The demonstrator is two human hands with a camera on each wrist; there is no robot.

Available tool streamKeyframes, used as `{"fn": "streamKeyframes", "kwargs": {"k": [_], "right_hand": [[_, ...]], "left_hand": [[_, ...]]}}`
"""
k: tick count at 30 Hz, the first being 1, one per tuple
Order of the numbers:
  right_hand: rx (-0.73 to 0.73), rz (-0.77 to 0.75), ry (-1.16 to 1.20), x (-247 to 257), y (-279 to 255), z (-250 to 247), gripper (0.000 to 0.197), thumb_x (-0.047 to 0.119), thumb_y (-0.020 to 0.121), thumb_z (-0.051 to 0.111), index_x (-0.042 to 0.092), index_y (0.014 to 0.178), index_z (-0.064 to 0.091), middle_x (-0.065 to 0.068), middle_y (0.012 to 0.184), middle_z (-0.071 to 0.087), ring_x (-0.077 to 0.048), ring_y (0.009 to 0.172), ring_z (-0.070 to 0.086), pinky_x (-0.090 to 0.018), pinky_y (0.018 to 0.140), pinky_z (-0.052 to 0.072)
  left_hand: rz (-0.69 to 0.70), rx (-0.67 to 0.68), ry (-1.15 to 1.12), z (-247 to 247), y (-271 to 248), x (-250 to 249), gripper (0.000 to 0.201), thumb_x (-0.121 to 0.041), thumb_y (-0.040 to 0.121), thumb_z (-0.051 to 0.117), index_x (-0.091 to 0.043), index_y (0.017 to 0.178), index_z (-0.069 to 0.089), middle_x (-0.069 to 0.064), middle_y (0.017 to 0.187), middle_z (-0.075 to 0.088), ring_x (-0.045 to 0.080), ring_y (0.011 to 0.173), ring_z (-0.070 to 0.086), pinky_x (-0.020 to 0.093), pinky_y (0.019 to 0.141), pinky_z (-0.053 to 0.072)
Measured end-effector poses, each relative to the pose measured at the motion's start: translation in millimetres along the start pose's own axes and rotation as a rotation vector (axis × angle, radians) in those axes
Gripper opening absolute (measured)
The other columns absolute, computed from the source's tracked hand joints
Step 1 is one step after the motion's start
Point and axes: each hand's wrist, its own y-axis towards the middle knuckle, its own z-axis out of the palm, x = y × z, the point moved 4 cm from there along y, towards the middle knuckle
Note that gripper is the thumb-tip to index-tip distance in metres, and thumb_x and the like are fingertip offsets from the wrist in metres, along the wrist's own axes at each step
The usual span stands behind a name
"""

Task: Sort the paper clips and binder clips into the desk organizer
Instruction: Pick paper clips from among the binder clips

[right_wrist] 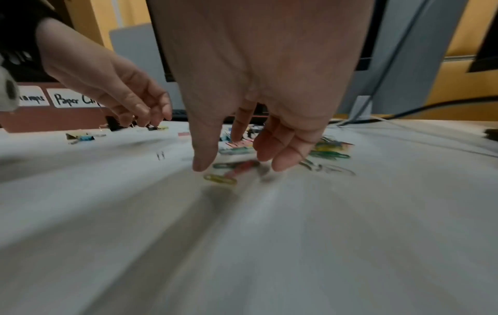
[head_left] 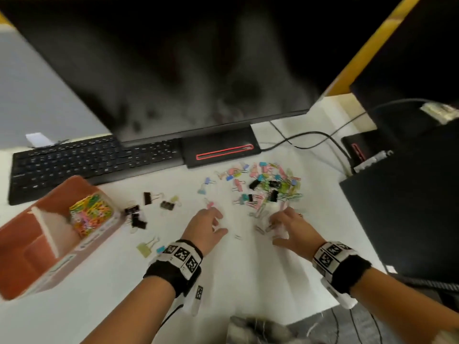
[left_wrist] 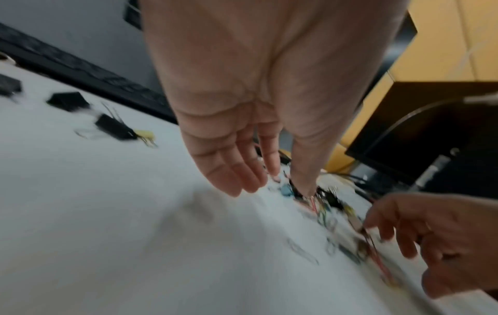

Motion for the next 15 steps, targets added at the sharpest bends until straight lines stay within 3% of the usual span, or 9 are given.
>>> {"fn": "streamKeyframes", "kwargs": {"k": [5,8,10,15], "right_hand": [[0.019,-0.033,0.037,-41,3,6,0.066,0.028,0.074,0.075,0.028,0.131,0.043,-0.007,0.132,0.036,-0.027,0.115,0.046,-0.038,0.102,0.041],[-0.004,-0.111,0.097,-41,17,4,0.058,0.027,0.08,0.07,0.024,0.132,0.044,-0.006,0.13,0.039,-0.023,0.115,0.046,-0.032,0.103,0.038],[-0.027,-0.145,0.133,-38,26,1,0.055,0.03,0.082,0.068,0.023,0.131,0.046,-0.005,0.127,0.041,-0.021,0.113,0.047,-0.031,0.102,0.038],[-0.103,-0.219,0.111,-29,43,-1,0.053,0.03,0.081,0.068,0.022,0.13,0.049,-0.006,0.116,0.047,-0.022,0.104,0.051,-0.036,0.093,0.047]], "left_hand": [[0.037,0.118,0.138,53,20,-16,0.041,-0.021,0.075,0.072,-0.017,0.112,0.054,0.003,0.107,0.048,0.02,0.099,0.051,0.029,0.091,0.042],[0.083,0.124,0.209,61,31,-23,0.022,-0.011,0.079,0.066,-0.01,0.101,0.061,0.001,0.097,0.048,0.022,0.097,0.054,0.023,0.086,0.04],[0.094,0.092,0.226,59,38,-27,0.008,-0.012,0.083,0.063,-0.008,0.09,0.063,0.0,0.089,0.048,0.023,0.088,0.056,0.028,0.082,0.044],[0.101,0.05,0.297,62,35,-28,0.006,-0.016,0.088,0.054,-0.011,0.085,0.058,0.0,0.085,0.049,0.019,0.084,0.05,0.028,0.075,0.043]]}}
